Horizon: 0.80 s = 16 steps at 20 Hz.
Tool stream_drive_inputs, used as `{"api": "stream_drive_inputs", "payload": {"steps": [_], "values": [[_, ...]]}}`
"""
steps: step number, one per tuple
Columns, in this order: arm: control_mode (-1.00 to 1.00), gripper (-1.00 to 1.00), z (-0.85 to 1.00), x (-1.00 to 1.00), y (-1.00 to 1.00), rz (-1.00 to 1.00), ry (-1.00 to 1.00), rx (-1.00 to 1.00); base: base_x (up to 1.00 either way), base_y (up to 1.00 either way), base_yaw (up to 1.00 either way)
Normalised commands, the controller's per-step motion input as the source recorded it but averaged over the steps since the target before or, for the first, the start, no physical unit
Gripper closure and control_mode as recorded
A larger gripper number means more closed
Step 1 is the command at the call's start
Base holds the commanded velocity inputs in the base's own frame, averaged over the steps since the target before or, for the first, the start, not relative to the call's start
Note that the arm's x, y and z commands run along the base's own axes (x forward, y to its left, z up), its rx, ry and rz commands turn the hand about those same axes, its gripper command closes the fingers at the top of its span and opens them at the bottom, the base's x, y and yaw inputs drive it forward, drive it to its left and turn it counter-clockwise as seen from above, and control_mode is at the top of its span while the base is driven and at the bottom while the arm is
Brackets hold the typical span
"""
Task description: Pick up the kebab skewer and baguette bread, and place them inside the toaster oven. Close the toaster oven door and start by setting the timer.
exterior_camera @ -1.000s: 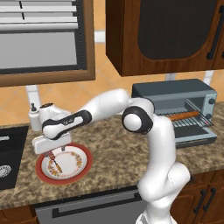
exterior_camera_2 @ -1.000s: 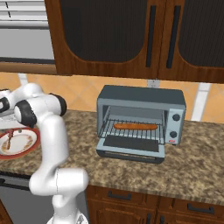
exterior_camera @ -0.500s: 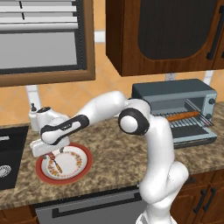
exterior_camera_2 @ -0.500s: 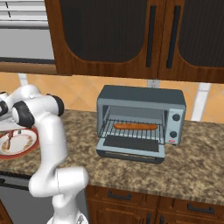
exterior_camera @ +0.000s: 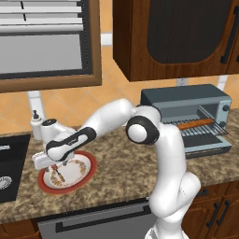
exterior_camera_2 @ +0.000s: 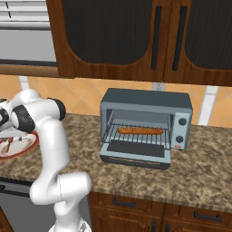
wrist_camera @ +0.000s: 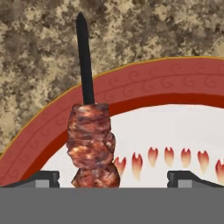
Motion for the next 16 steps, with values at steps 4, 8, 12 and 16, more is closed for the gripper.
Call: {"api": "stream_drive_inputs", "payload": {"steps": [4, 8, 12, 16], "values": [[-1.00, 1.00, -0.01, -0.08, 0.00, 0.00, 0.00, 0.01, 0.00, 0.00, 0.00], [-1.00, 1.00, -0.05, -0.20, 0.00, 0.00, 0.00, 0.00, 0.00, 0.00, 0.00], [-1.00, 1.00, -0.26, -0.35, 0.00, 0.00, 0.00, 0.00, 0.00, 0.00, 0.00], [-1.00, 1.00, 0.18, -0.34, -0.64, -0.04, -0.02, 0.08, 0.00, 0.00, 0.00]]}}
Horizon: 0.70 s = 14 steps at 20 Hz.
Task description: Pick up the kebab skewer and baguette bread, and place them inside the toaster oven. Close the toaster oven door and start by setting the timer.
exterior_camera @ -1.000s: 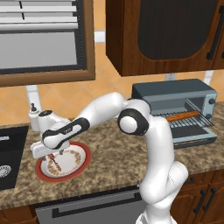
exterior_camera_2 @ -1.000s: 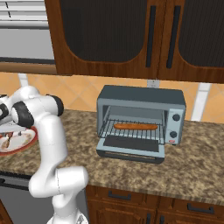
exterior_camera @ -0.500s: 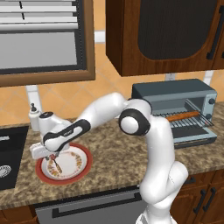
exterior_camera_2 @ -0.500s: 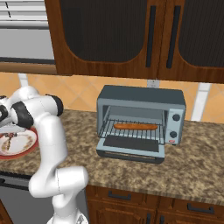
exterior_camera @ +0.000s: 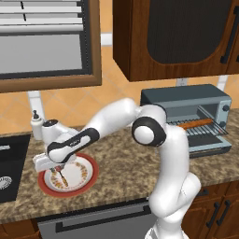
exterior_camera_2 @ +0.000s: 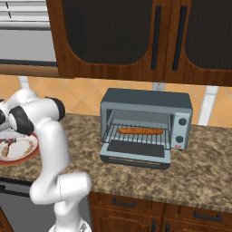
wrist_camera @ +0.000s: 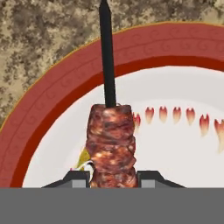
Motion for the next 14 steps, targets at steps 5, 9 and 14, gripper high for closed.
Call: {"api": "stream_drive_inputs", "payload": {"steps": [5, 9, 14], "values": [[-1.00, 1.00, 0.61, -0.47, -0.85, -0.21, 0.00, 0.09, 0.00, 0.00, 0.00], [-1.00, 1.00, 0.59, -0.29, -0.99, -0.24, -0.02, 0.09, 0.00, 0.00, 0.00], [-1.00, 1.00, 0.63, -0.18, -0.99, -0.25, -0.11, 0.06, 0.00, 0.00, 0.00]]}}
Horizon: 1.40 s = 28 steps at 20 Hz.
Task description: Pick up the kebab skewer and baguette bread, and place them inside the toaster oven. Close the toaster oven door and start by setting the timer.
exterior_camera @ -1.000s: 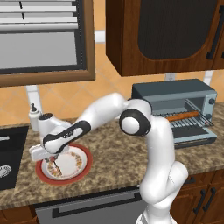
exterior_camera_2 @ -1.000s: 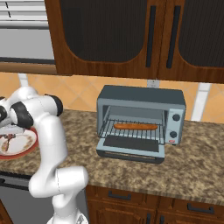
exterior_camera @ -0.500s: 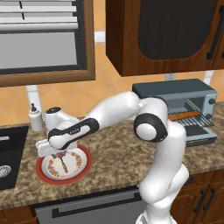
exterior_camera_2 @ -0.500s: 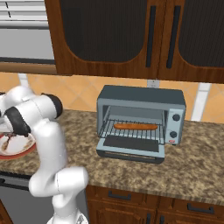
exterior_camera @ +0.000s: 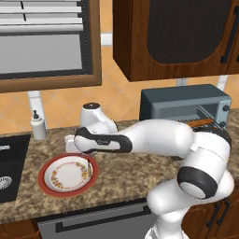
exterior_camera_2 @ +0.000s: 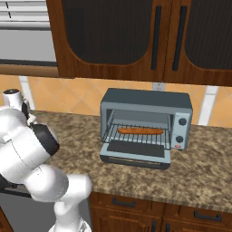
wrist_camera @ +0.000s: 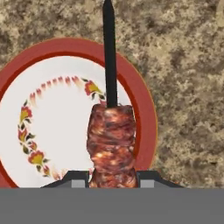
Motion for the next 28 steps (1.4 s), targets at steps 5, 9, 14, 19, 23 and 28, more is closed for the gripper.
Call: {"api": "stream_drive_inputs", "payload": {"steps": [5, 9, 14, 19, 23, 28], "values": [[-1.00, 1.00, 0.49, -0.12, -0.89, -0.29, -0.11, 0.05, 0.00, 0.00, 0.00], [-1.00, 1.00, 0.48, -0.06, -0.69, -0.47, -0.03, 0.06, 0.00, 0.00, 0.00], [-1.00, 1.00, 0.41, -0.04, -0.82, -0.58, -0.01, 0.06, 0.00, 0.00, 0.00], [-1.00, 1.00, 0.29, 0.00, -0.93, -0.57, -0.01, 0.03, 0.00, 0.00, 0.00], [-1.00, 1.00, 0.26, 0.00, -0.97, -0.56, 0.00, 0.03, 0.00, 0.00, 0.00], [-1.00, 1.00, 0.58, 0.00, -1.00, -0.33, 0.00, 0.11, 0.00, 0.00, 0.00]]}}
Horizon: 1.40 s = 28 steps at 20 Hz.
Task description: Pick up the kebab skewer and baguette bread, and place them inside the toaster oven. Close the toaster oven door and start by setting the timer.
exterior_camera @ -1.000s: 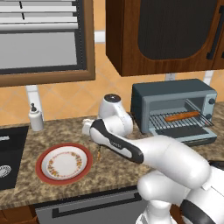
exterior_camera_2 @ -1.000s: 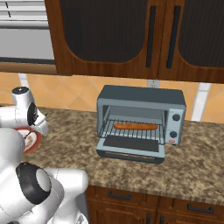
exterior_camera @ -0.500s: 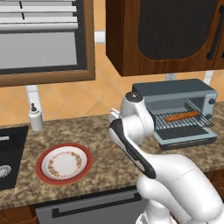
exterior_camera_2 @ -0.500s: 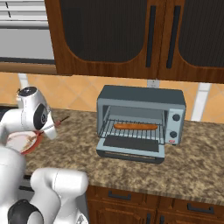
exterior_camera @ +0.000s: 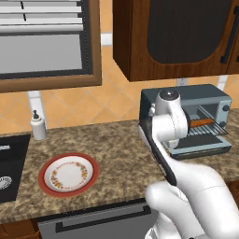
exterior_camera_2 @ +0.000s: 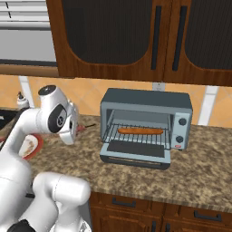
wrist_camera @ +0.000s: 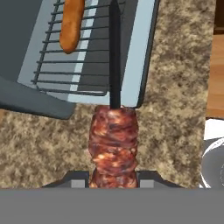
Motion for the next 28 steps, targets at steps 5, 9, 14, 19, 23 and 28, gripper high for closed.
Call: {"api": "stream_drive_inputs", "payload": {"steps": [5, 9, 14, 19, 23, 28], "values": [[-1.00, 1.00, 0.40, 0.00, -1.00, -0.19, 0.00, 0.17, 0.00, 0.00, 0.00], [-1.00, 1.00, 0.03, 0.00, -1.00, -0.07, 0.00, 0.19, 0.00, 0.00, 0.00], [-1.00, 1.00, 0.00, 0.12, -1.00, 0.00, 0.00, 0.18, 0.00, 0.00, 0.00], [-1.00, 1.00, -0.08, 0.28, -0.92, 0.00, 0.00, 0.16, 0.00, 0.00, 0.00], [-1.00, 1.00, -0.25, 0.67, -0.38, 0.02, 0.03, 0.01, 0.00, 0.00, 0.00], [-1.00, 1.00, -0.56, 0.70, -0.05, 0.03, 0.06, -0.03, 0.00, 0.00, 0.00]]}}
